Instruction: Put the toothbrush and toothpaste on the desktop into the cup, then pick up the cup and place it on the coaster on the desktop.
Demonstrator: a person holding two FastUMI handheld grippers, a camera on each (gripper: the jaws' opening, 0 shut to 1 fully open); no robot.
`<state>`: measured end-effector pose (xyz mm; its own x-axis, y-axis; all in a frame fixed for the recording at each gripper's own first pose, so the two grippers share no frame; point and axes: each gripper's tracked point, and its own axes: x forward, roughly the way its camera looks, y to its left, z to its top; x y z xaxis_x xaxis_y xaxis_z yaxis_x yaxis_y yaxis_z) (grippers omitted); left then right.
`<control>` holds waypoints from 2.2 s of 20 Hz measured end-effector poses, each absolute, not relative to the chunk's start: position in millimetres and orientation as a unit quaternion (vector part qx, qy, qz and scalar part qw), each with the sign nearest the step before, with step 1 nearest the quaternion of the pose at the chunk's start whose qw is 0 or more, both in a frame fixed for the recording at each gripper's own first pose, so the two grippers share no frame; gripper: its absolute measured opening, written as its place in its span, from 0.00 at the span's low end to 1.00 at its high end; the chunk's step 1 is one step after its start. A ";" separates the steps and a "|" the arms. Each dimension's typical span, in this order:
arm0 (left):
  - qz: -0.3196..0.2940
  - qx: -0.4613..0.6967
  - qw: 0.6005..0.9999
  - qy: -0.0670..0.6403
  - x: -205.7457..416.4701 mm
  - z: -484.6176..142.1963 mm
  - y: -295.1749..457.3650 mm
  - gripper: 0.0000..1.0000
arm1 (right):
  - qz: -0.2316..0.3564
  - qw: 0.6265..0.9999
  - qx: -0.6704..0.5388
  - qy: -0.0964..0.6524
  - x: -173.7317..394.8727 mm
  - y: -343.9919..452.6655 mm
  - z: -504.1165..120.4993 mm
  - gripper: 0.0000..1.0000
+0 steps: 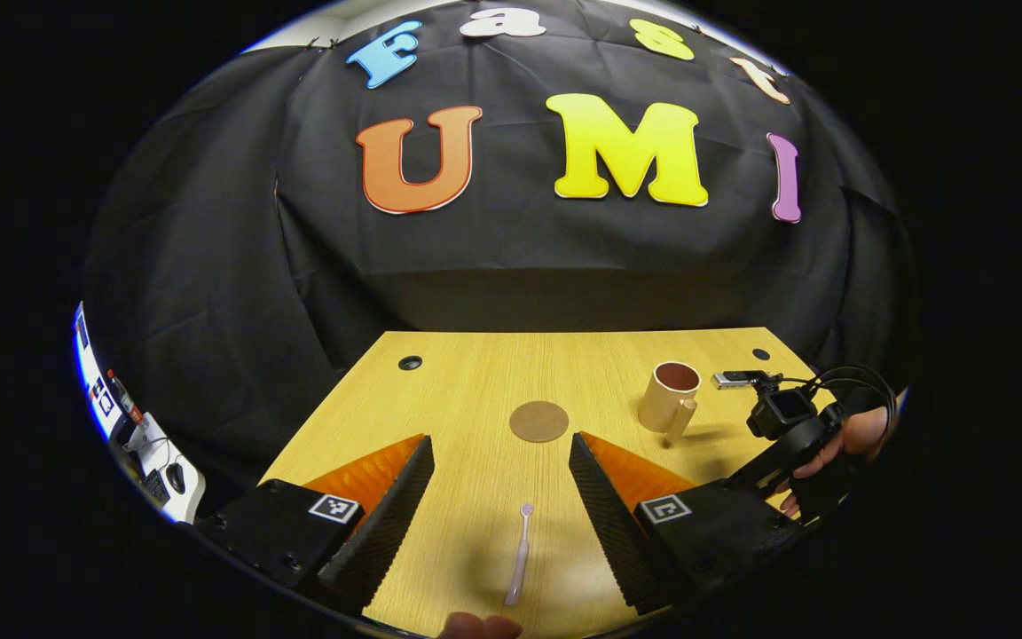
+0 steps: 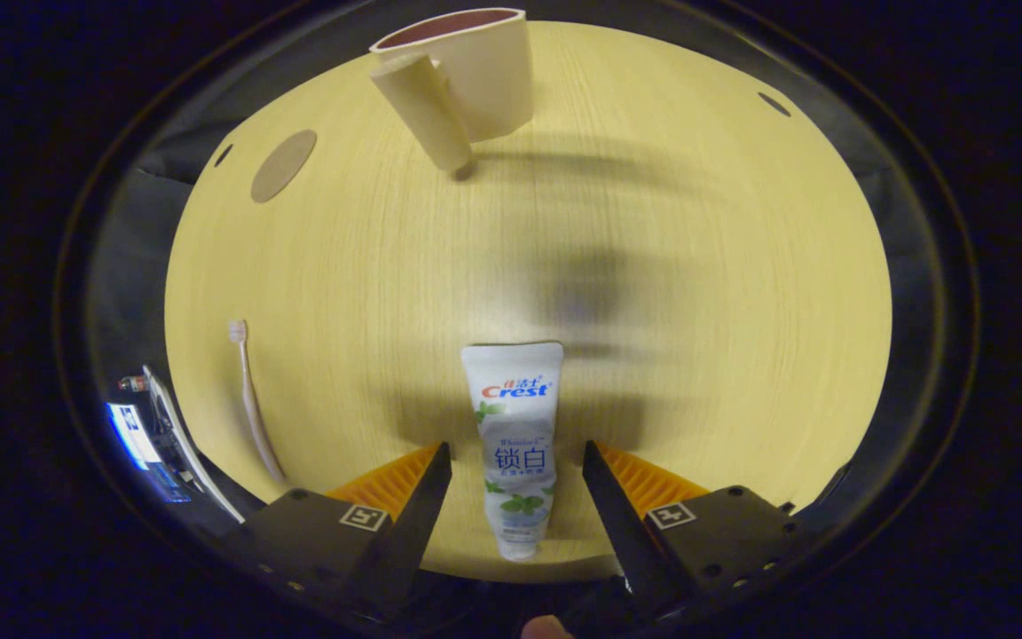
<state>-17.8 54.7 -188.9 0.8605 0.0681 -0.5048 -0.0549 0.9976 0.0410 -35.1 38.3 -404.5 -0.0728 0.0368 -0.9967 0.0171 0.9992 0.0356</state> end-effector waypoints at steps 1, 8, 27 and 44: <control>0.032 0.013 0.964 0.264 -17.4 -189.6 54.6 0.99 | 0.005 0.680 0.018 0.733 -36.0 38.6 -406.3 0.89; 0.034 0.008 0.960 0.279 -19.6 -193.8 55.3 0.99 | -0.019 0.686 0.027 0.727 -32.0 34.9 -409.1 0.65; 0.019 0.007 0.937 0.349 -40.0 -227.3 48.5 0.99 | 0.012 0.705 -0.005 0.709 -30.6 33.2 -404.5 0.43; -0.002 -0.024 0.880 0.474 -71.9 -347.5 44.6 0.99 | 0.027 0.737 0.022 0.675 -27.3 27.7 -364.5 0.42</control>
